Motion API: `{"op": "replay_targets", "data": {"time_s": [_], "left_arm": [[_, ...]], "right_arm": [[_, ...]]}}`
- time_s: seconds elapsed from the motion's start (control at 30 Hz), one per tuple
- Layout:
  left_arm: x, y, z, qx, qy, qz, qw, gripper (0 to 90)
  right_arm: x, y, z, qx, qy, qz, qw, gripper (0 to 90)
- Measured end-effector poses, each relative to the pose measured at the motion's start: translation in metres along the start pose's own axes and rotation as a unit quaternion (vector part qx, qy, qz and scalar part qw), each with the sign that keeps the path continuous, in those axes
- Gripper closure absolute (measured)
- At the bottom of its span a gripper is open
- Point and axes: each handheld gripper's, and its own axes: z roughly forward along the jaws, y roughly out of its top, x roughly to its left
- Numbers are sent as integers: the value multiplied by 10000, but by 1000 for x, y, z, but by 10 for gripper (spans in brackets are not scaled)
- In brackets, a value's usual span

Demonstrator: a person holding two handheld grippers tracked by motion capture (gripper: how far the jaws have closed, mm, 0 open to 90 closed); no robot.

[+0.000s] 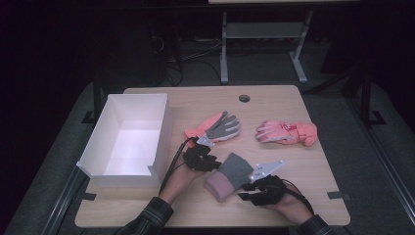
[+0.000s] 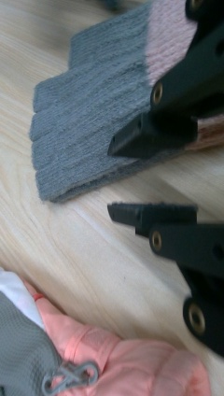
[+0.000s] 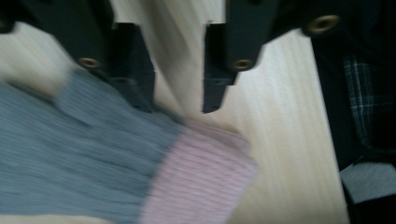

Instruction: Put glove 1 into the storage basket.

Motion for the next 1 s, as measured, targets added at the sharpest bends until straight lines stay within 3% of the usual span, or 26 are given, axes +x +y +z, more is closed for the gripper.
{"op": "replay_targets", "data": {"time_s": [0.23,0.37,0.43,0.53,0.6,0.73,0.83,1.0], "left_arm": [[-3,0,-10,38,-28,141,9999,371],[-2,0,-11,-9,-23,-36,10000,214],[-3,0,-12,-44,-29,-111,9999,178],[-7,1,-14,-156,-78,-171,9997,176],[-10,2,-15,-83,-172,-192,9996,152],[-18,5,-13,-31,-265,-72,9996,130],[-26,7,-6,49,-289,-21,9996,128],[-37,8,5,201,-277,154,9993,128]], "right_arm": [[-14,-18,-20,-248,-428,285,9984,340],[-25,-30,-29,-378,-581,518,9962,229],[-29,-35,-31,-421,-671,608,9950,173],[-33,-43,-36,-487,-963,641,9921,136],[-36,-48,-39,-586,-1201,640,9890,122],[-41,-55,-44,-673,-1492,810,9832,98],[-43,-56,-46,-669,-1628,883,9804,98],[-42,-53,-46,-777,-1649,796,9800,98]]}}
